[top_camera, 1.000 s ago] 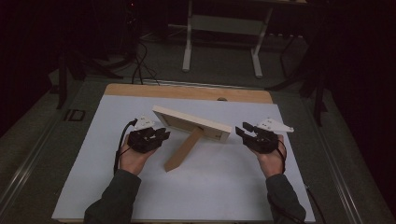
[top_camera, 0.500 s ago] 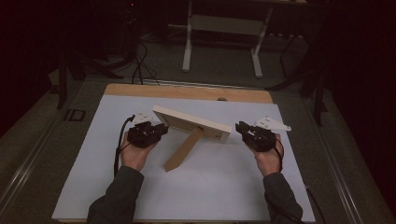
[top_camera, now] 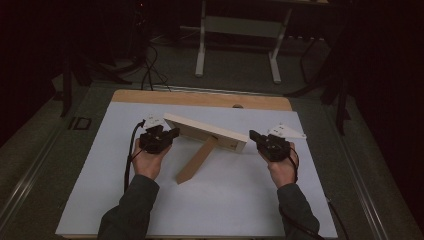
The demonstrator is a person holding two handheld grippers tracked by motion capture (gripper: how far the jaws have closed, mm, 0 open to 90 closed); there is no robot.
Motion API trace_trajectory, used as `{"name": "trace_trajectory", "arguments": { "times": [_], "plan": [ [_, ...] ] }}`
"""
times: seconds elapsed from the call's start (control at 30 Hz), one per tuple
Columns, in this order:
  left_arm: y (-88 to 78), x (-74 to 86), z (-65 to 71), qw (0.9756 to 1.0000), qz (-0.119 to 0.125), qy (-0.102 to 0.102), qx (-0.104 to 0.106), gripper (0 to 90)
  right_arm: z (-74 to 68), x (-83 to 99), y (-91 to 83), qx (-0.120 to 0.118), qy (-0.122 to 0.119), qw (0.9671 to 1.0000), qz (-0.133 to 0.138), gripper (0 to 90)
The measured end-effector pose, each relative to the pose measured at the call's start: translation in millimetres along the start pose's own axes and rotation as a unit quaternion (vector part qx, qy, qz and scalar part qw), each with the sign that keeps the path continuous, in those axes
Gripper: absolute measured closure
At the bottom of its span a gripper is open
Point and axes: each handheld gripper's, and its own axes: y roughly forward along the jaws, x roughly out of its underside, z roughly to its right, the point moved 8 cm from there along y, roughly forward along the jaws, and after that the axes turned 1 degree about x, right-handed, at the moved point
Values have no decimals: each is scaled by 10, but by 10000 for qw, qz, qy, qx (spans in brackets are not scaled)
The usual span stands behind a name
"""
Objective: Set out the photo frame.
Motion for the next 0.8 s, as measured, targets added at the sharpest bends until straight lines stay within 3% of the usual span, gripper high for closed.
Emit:
{"name": "trace_trajectory", "arguments": {
  "times": [0.13,0.57,0.8],
  "plan": [
    [23,-11,7,10000,-33,39,-13,900,-11,-6,40,-12,53,10000,2,896],
    [64,-38,-3,9999,-120,76,-97,900,-97,-5,129,-259,-38,9996,-115,896],
    [71,-52,-5,9997,-166,108,-140,900,-121,9,142,-263,-132,9994,-171,896]
  ]
}}
